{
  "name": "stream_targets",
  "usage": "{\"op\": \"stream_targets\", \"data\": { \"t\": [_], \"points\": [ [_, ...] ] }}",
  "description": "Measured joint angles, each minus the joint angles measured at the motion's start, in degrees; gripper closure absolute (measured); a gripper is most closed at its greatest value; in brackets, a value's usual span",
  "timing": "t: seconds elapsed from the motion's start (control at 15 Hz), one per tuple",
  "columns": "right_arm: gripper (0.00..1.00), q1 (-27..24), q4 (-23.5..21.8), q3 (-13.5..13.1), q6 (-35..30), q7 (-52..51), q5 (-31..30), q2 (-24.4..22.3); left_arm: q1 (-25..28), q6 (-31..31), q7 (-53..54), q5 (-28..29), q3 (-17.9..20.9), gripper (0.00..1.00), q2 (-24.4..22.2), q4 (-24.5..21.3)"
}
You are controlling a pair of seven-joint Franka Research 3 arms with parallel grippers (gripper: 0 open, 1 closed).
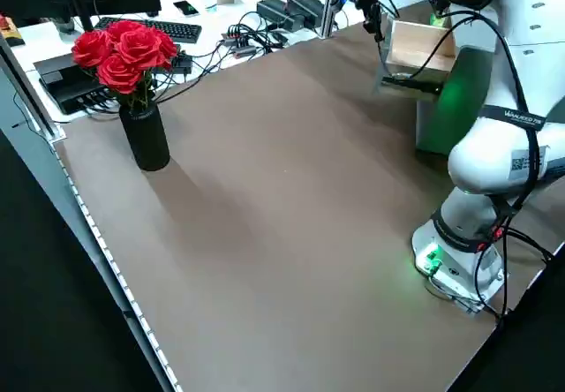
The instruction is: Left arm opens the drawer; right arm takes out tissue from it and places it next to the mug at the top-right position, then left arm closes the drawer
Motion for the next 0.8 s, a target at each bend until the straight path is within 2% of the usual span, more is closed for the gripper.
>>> {"op": "stream_targets", "data": {
  "t": [0.27, 0.6, 0.8],
  "points": [
    [0.99, 0.32, 0.86, -0.32, -0.66, 0.32, -2.52, 0.15, -3.46, 0.0, -4.08, -0.75, 0.0, 0.99, 0.81, -0.02],
    [0.99, 0.49, 0.42, -0.45, 7.7, 0.37, -2.77, 3.45, -7.69, -0.01, -7.36, -2.82, -0.1, 0.99, 1.77, -0.1],
    [0.97, 0.56, 0.42, -0.52, 9.2, 0.38, -2.81, 4.81, -9.11, -0.05, -9.04, -2.97, -0.39, 0.99, 2.07, -0.12]
  ]
}}
